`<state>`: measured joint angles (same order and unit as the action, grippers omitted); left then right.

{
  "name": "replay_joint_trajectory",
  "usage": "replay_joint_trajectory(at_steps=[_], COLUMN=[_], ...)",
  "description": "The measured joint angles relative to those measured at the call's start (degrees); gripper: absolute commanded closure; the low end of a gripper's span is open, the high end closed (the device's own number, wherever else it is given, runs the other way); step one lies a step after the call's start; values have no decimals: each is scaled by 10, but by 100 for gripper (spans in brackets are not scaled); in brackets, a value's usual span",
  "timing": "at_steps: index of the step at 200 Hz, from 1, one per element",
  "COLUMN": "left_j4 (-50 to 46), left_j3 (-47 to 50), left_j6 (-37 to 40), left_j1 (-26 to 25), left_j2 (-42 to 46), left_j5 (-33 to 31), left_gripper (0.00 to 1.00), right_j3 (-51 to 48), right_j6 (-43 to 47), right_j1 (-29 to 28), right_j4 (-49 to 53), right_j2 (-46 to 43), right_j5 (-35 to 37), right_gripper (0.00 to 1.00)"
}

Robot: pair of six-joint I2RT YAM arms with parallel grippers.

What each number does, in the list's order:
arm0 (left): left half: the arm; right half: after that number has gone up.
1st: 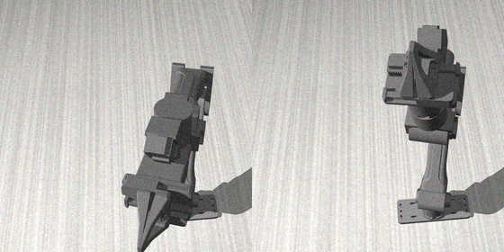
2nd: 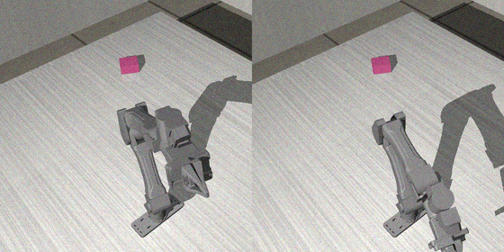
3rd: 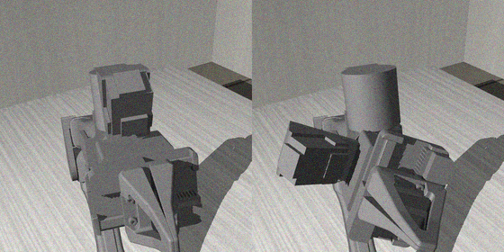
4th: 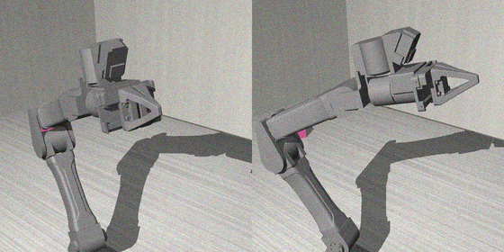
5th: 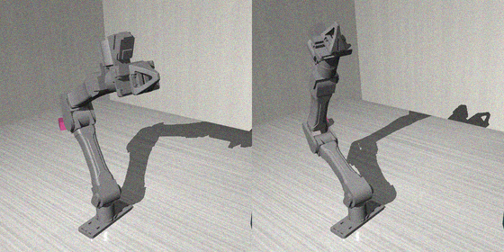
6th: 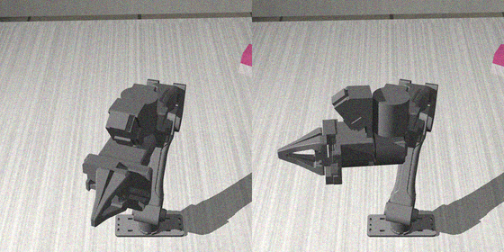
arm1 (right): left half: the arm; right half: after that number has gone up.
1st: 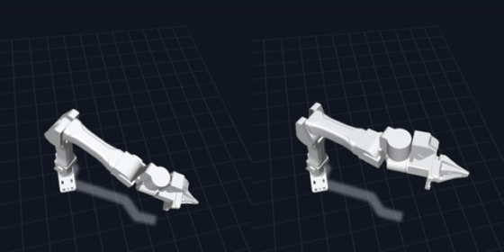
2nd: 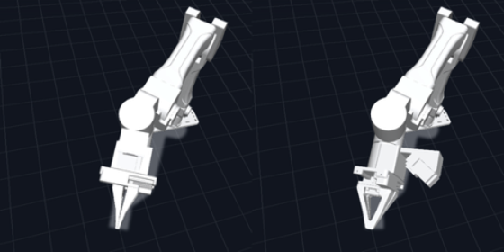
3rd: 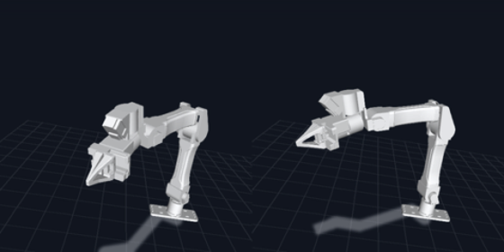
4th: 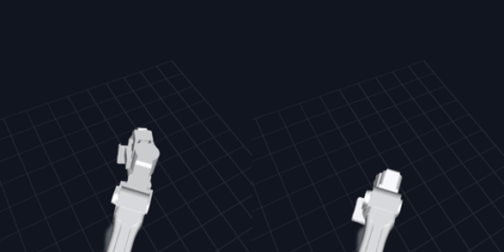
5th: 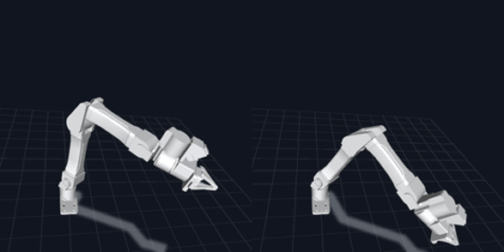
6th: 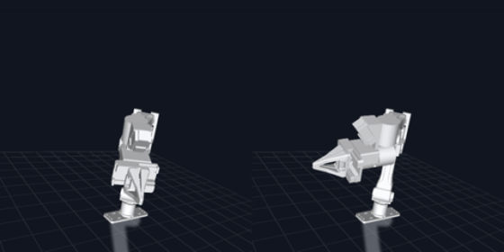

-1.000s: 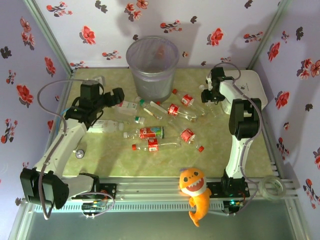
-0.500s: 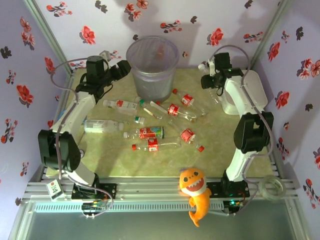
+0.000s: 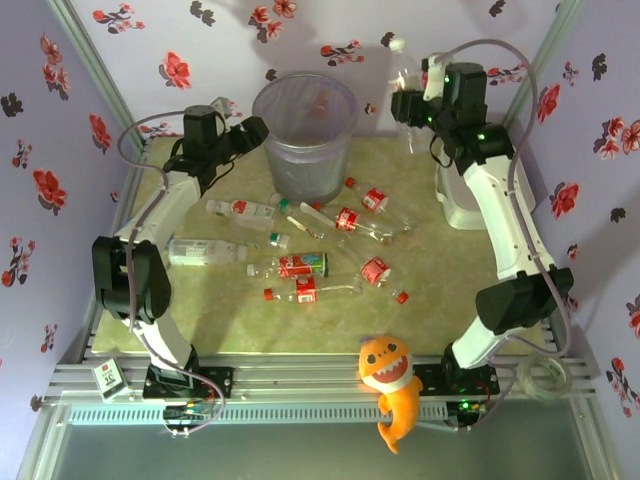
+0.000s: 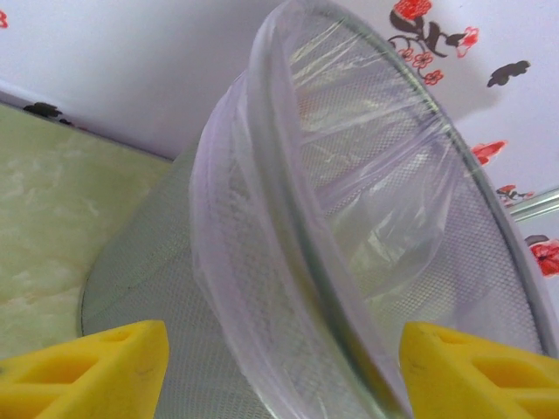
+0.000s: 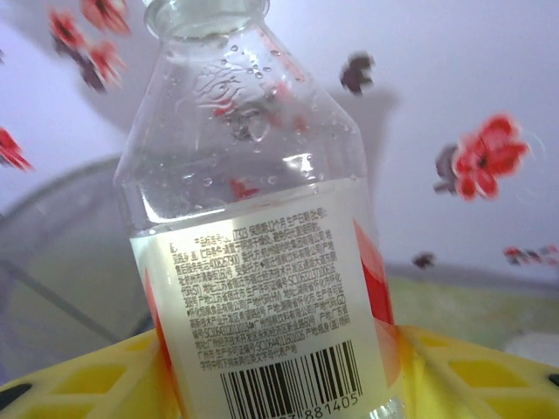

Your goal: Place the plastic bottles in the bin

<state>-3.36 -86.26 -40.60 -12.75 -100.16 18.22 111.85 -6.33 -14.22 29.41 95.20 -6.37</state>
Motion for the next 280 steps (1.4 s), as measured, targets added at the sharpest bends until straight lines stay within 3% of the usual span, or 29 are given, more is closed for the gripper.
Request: replay_joint_trajectory(at_steps=[55, 116, 150, 217, 280], left_j4=[3, 3, 3, 4, 5], left_j3=[-29, -33, -33, -46, -56], left_j6=[5, 5, 4, 4, 3], left_j1=[-8, -9, -10, -11, -11], left_j2=[-27, -31, -31, -43, -54], left_j5=[5, 9, 9, 10, 14], left_gripper=[35, 36, 37, 38, 38], right_j3=[170, 401, 392, 300, 279], right_j6=[-58, -133, -154, -137, -86], right_j1=[-45, -75, -77, -92, -111], right_j4=[-68, -151, -167, -169, -161], right_j2=[127, 362, 424, 431, 429], right_j5=[-80, -171, -190, -205, -204], right_gripper=[39, 38, 38, 35, 23])
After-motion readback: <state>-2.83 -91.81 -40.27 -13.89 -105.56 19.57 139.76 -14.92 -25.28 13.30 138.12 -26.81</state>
